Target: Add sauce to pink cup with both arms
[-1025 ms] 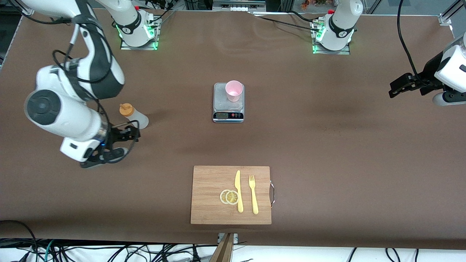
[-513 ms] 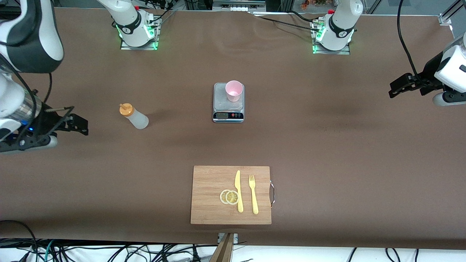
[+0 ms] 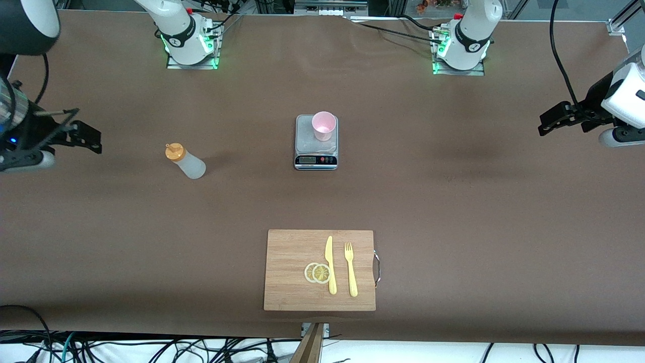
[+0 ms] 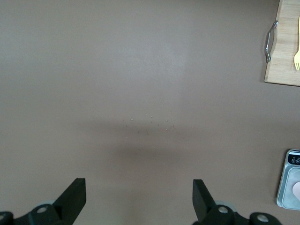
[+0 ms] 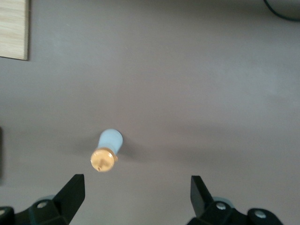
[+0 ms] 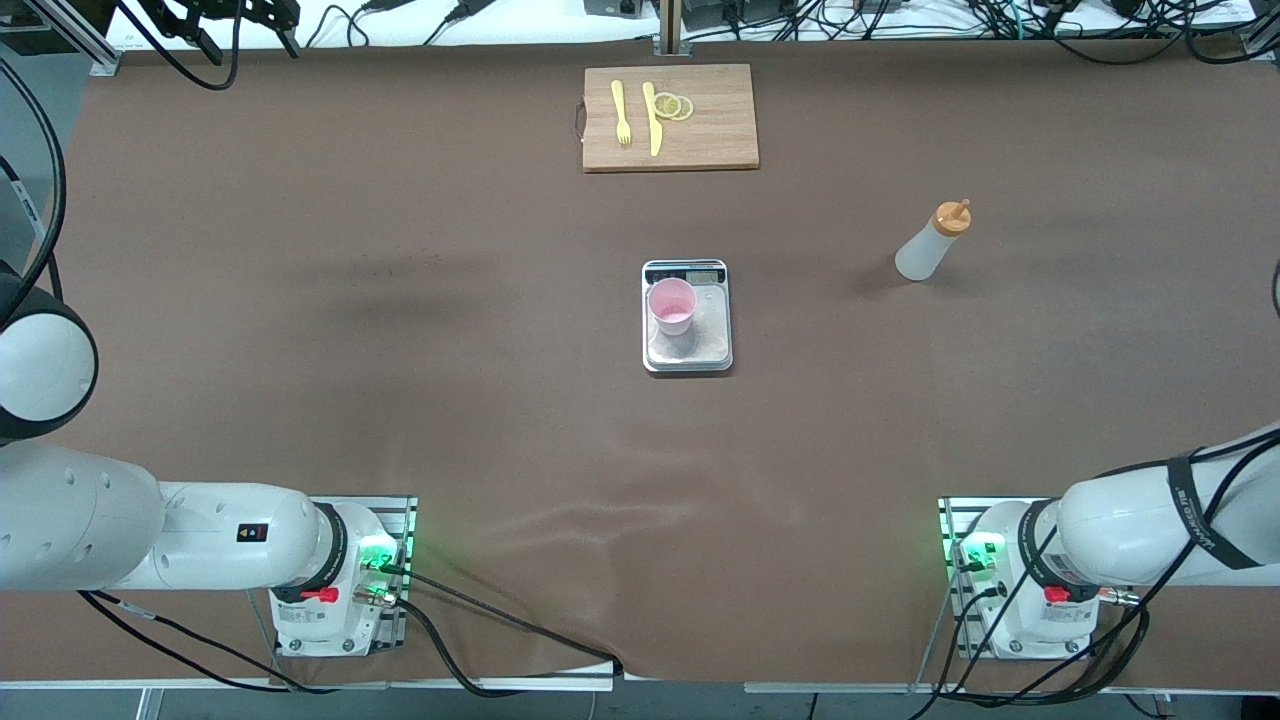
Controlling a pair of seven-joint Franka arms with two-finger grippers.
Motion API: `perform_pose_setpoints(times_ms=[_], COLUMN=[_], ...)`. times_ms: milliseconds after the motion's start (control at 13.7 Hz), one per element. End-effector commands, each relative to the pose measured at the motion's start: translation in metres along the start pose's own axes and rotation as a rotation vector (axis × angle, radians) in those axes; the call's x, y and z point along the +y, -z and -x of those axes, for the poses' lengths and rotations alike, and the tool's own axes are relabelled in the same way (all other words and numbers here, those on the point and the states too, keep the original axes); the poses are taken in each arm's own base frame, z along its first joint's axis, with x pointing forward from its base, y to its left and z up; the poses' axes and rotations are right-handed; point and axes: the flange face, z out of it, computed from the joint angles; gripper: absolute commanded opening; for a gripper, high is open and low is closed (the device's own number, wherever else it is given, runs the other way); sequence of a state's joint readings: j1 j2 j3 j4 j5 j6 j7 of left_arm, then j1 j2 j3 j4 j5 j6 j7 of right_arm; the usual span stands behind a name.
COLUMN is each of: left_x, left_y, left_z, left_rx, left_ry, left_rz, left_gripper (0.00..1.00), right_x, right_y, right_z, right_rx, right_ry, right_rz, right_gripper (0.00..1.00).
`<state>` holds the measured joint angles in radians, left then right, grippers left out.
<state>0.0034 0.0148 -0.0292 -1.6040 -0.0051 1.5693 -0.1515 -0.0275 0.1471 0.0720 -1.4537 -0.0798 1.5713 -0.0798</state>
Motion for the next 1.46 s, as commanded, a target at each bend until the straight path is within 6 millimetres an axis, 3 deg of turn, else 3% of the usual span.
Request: perform_pose_setpoints(times_ms=[0, 146, 366, 586, 1391], left_x=[-0.002, -0.001, -0.002, -0.001, -0.002], left_y=[0.005, 0.005, 0.005, 0.004, 0.005], left_z=[-0.001, -0.001, -0.001, -0.001, -0.001], left_rx=[0.008, 0.008, 0.008, 0.006, 0.008], left_ry=[-0.017, -0.018, -0.017, -0.018, -0.017], left_rz=[0.015, 0.015, 0.015, 0.015, 0.015], left_gripper=[1.00, 1.00, 1.00, 1.00, 1.00], right_x=[0.014, 0.023, 0.019, 0.041, 0.042], right_y=[0.009, 0.010, 0.008, 0.003, -0.001], right_z=[0.037, 0.046, 0.056, 0.057, 0.054], right_rx=[-0.041, -0.063, -0.075, -0.077, -0.082], right_ry=[-0.045, -0.088, -0.207, -0.246, -0.159], right_rz=[0.009, -0.005, -0.028, -0.042, -0.039], right_gripper=[1.00, 1.00, 1.00, 1.00, 1.00])
